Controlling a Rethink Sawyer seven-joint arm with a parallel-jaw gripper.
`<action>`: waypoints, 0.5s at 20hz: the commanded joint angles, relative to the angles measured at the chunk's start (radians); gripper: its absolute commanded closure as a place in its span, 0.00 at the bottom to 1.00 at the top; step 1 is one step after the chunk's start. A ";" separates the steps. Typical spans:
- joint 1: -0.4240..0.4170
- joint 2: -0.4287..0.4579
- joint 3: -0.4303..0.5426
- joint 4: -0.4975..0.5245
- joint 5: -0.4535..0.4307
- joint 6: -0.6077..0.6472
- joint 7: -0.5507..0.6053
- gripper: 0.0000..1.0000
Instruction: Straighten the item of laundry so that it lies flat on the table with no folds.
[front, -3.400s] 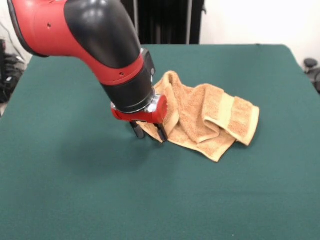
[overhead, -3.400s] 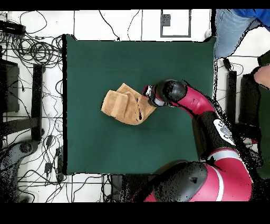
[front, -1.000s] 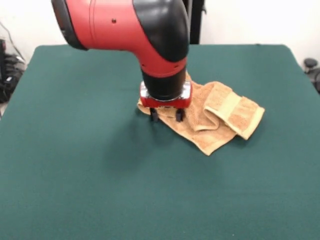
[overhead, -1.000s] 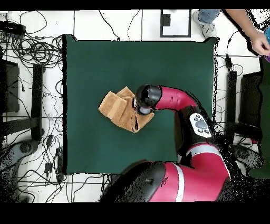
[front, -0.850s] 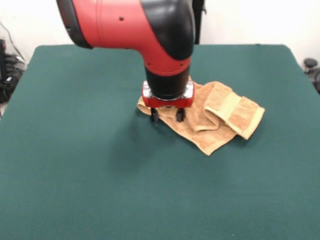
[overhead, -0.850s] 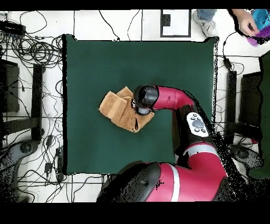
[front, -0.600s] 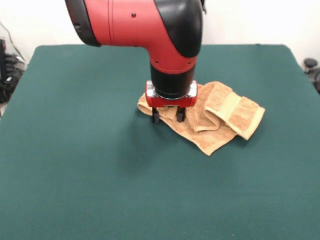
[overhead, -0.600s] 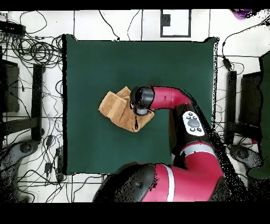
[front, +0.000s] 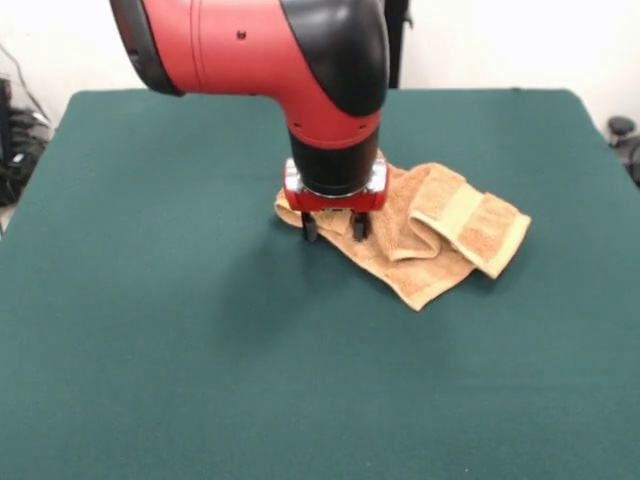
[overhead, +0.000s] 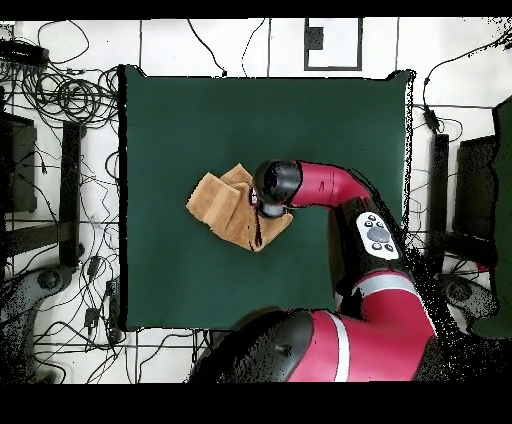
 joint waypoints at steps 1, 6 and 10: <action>0.066 -0.064 0.052 0.020 0.012 0.266 -0.033 0.00; 0.058 -0.073 0.077 0.032 0.041 0.319 -0.015 0.00; 0.062 -0.106 0.078 0.055 0.029 0.317 -0.011 0.00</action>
